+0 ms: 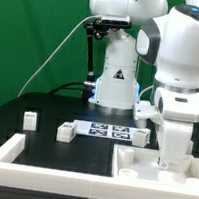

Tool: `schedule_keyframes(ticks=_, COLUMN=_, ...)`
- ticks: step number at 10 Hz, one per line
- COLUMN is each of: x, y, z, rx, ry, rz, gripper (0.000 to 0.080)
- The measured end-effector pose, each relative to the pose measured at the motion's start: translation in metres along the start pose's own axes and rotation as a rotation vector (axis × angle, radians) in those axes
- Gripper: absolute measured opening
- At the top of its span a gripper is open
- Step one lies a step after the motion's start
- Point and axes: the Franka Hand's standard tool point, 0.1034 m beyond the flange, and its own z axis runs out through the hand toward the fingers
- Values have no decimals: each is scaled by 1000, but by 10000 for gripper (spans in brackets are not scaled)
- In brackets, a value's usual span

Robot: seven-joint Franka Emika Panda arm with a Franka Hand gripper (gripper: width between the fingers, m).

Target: Assemble one leg

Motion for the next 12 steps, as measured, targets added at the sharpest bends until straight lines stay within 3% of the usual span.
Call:
schedule_keyframes(ticks=1, x=0, y=0, z=0, rx=0, ry=0, rz=0, gripper=637)
schedule_keyframes(ticks=4, x=0, y=0, z=0, rx=0, ry=0, rz=1, gripper=649)
schedule_keyframes(ticks=6, x=1, y=-1, z=-20, rx=-22, ry=-13, rz=15, gripper=649)
schedule_keyframes(ticks=9, x=3, y=-22, z=-55, rx=-60, ry=-33, rz=86, gripper=649)
schedule_keyframes(ticks=10, x=6, y=-30, z=-62, rx=-71, ry=-36, rz=115, gripper=649)
schedule_keyframes(ticks=12, x=5, y=-32, z=-61, rx=-68, ry=-36, rz=127, gripper=649)
